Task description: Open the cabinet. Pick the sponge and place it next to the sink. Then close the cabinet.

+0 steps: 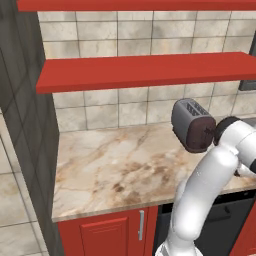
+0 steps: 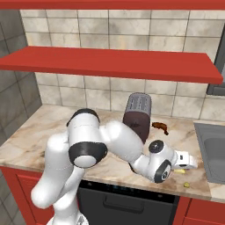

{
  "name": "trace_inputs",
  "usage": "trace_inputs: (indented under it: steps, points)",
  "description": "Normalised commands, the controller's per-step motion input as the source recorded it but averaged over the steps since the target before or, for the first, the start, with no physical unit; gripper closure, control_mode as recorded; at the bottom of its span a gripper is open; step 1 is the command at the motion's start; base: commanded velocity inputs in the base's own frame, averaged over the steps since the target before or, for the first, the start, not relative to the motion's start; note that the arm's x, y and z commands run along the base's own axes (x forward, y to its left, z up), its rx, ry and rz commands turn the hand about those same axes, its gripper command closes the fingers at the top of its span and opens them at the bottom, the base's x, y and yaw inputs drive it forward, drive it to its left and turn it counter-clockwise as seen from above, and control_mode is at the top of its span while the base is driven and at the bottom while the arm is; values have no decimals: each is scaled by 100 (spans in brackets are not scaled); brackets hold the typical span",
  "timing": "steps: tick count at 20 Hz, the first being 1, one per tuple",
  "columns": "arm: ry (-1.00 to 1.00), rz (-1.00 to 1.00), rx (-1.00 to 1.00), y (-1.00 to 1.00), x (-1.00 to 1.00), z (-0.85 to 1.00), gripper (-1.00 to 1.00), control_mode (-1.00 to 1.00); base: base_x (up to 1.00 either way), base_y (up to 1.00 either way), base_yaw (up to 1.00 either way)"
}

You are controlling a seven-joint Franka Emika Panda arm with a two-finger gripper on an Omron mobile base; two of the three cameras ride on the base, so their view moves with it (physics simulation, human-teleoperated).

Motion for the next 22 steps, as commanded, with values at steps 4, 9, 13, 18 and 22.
trace_inputs:
  steps: [4, 9, 13, 18, 22]
  points:
    - [3, 2, 5, -39, 40, -9, 100, -100, 0, 0, 0]
    - [2, 1, 4, -22, 49, 0, 100, -100, 0, 0, 0]
    - [1, 1, 5, -27, 59, 0, 100, -100, 0, 0, 0]
    - [4, 1, 4, -30, 45, 0, -100, -100, 0, 0, 0]
    - [5, 0, 5, -29, 20, 0, -100, -100, 0, 0, 0]
